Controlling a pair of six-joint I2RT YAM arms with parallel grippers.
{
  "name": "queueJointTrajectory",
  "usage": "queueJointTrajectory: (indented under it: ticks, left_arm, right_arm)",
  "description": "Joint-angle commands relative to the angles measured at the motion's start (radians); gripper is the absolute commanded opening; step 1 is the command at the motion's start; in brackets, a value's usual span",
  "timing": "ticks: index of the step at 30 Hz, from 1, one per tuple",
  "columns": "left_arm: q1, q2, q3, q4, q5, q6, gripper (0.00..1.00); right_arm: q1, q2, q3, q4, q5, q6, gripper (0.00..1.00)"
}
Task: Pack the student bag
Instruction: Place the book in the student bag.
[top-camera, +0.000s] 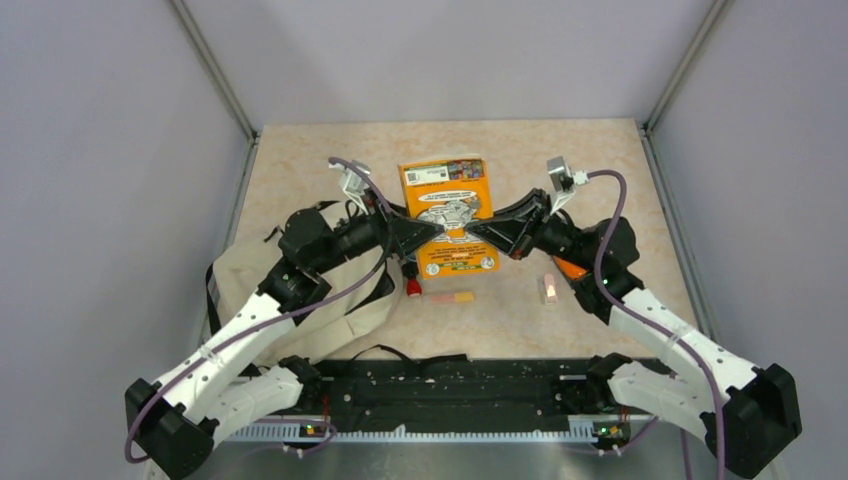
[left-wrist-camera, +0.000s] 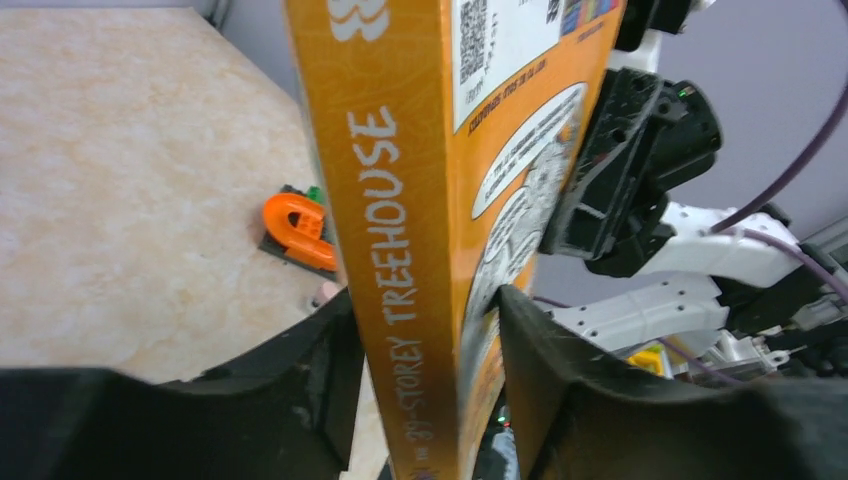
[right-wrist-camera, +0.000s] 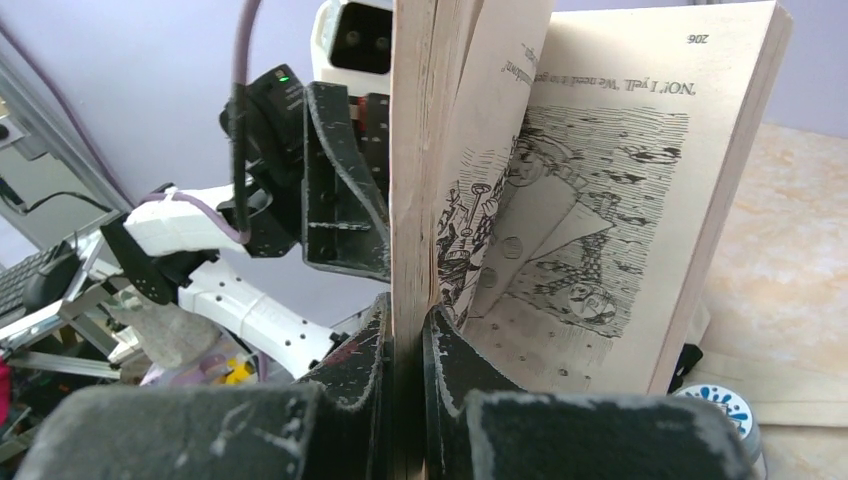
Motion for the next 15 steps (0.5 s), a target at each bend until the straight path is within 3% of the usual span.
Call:
queueJointTrajectory:
  ticks: [1, 3, 5, 8, 10, 12, 15]
  left_arm:
    - [-0.006, -0.008, -0.006, 0.143, 0.053, -0.047, 0.41]
    - [-0.007, -0.028, -0.014, 0.132, 0.043, -0.034, 0.19]
    - [-0.006, -0.055, -0.025, 0.110, 0.030, -0.016, 0.01]
    - [-0.006, -0.099, -0.045, 0.087, 0.018, 0.010, 0.00]
    - [-0.006, -0.126, -0.061, 0.085, 0.015, 0.019, 0.00]
    - [-0.006, -0.147, -0.070, 0.089, 0.025, 0.030, 0.00]
    - [-0.007, -0.164, -0.074, 0.114, 0.069, 0.036, 0.00]
  right_arm:
    - [0.014, 0.000, 0.011, 0.068, 0.027, -0.030, 0.00]
    - [0.014, -0.008, 0.014, 0.004, 0.064, -0.060, 0.00]
    - [0.014, -0.020, 0.025, -0.105, 0.137, -0.107, 0.21]
    - [0.012, -0.039, 0.042, -0.234, 0.233, -0.161, 0.58]
    - [0.012, -0.044, 0.046, -0.277, 0.268, -0.182, 0.76]
    - [0.012, -0.034, 0.047, -0.291, 0.269, -0.193, 0.85]
    - [0.011, 0.011, 0.068, -0.305, 0.202, -0.205, 0.89]
